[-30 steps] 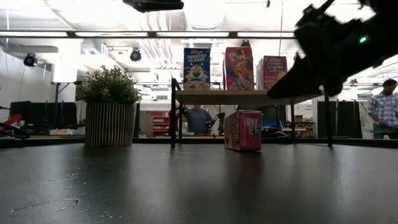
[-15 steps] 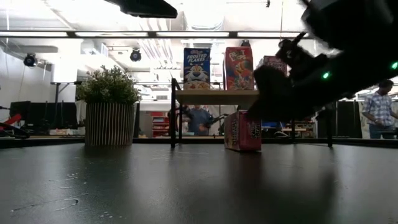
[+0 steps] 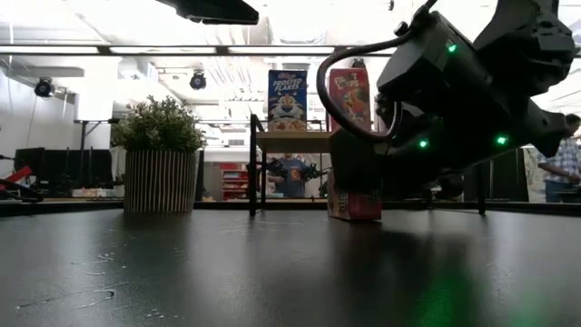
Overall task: Stack cereal on shelf
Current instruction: Put the purple cereal box on the shelf and align it with the other purple cereal boxes on the shelf
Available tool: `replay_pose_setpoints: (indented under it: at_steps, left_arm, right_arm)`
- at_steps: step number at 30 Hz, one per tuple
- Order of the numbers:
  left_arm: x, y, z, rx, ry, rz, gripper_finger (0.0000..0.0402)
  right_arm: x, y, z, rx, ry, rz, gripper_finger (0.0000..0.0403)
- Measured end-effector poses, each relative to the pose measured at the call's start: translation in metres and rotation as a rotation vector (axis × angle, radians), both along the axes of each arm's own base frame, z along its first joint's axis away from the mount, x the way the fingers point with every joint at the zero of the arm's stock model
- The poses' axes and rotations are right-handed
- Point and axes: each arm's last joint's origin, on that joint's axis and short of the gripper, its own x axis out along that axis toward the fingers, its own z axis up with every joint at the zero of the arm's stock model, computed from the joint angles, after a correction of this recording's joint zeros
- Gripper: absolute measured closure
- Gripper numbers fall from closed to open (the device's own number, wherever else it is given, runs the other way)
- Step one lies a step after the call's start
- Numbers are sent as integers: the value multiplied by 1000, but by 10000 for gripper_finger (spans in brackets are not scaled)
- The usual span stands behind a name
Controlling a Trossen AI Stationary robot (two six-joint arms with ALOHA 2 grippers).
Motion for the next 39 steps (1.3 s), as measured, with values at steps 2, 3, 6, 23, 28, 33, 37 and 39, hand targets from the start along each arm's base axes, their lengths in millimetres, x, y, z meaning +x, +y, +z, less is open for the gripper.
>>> replay_pose_setpoints:
  at_steps: [2, 3, 6, 23, 28, 33, 37, 39]
  left_arm:
    - [0, 0, 0, -1, 0, 0, 191]
    - [0, 0, 0, -2, -2, 1, 191]
    - [0, 0, 0, -2, -3, 1, 191]
    - [0, 0, 1, 4, -7, 0, 191]
    - [0, 0, 1, 9, -6, -1, 191]
    - [0, 0, 3, 18, -20, -5, 191]
    - [1, 0, 3, 33, -22, -9, 191]
    - [1, 0, 4, 39, -27, -10, 191]
  right_arm:
    - [0, -1, 1, -6, 13, 3, 109]
    - [0, -1, 3, -7, 13, 5, 120]
    - [0, 0, 11, -12, 20, 19, 160]
    - [-17, -18, 113, 150, 135, 351, 279]
    - [-53, -56, 195, 528, 212, 592, 280]
    - [-87, -82, 271, 545, 322, 611, 280]
    - [-104, -97, 318, 456, 435, 560, 280]
    - [-107, -103, 332, 389, 530, 533, 280]
